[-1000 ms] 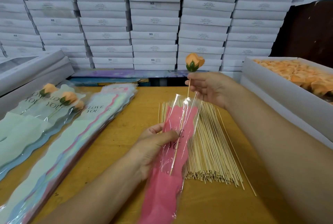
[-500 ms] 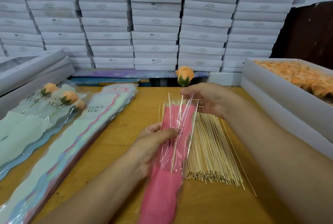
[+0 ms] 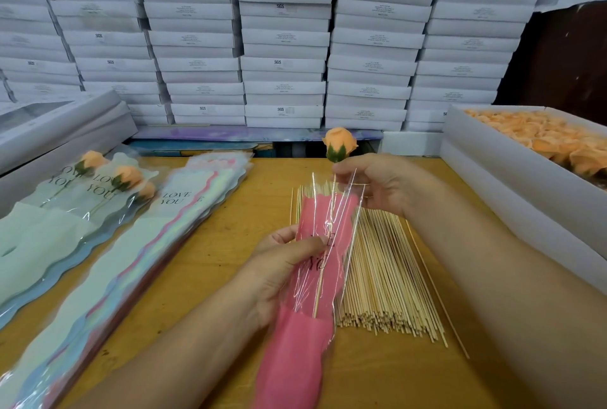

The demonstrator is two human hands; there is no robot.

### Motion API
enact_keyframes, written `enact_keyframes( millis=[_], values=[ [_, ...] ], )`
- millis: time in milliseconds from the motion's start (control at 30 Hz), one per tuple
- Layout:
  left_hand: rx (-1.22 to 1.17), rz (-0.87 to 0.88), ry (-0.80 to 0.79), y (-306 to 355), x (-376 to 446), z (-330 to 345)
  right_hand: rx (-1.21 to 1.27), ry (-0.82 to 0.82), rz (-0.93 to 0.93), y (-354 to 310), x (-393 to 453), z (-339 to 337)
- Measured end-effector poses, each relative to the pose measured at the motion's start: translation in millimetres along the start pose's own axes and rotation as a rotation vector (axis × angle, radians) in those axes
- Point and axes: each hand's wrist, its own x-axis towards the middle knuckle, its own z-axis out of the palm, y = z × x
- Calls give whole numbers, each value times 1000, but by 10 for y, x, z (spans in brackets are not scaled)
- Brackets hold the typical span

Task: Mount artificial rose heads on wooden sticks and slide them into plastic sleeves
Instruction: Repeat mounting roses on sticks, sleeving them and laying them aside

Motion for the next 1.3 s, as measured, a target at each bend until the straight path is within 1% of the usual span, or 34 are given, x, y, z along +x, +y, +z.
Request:
enact_keyframes(
  millis=[233, 300, 367, 500, 600, 867, 1033, 1200, 1300],
  values=[
    [15, -13, -8, 9, -16, -1, -41, -84, 69, 7, -53, -84],
    [8, -15, -15, 18, -25, 2, -56, -70, 50, -25, -61, -119],
    [6, -15, -16, 23, -29, 3, -62, -28, -13, -60, -46, -158],
    [15, -13, -22, 21, -32, 1, -175, 16, -243, -108, -18, -171],
    [21, -15, -36, 23, -25, -2, -254, 36, -320, -119, -17, -149],
    [16, -46, -38, 45, -20, -29, -291, 44, -308, 0, -9, -111],
    [13, -32, -33, 52, -13, -36, -393, -36, -330, 103, -64, -107],
    [0, -6, -30, 64, 13, -38, -343, -34, -305, 141, -84, -81],
    [-47, -8, -37, 54, 35, -50, -344, -60, -282, 163, -98, -77]
  ],
)
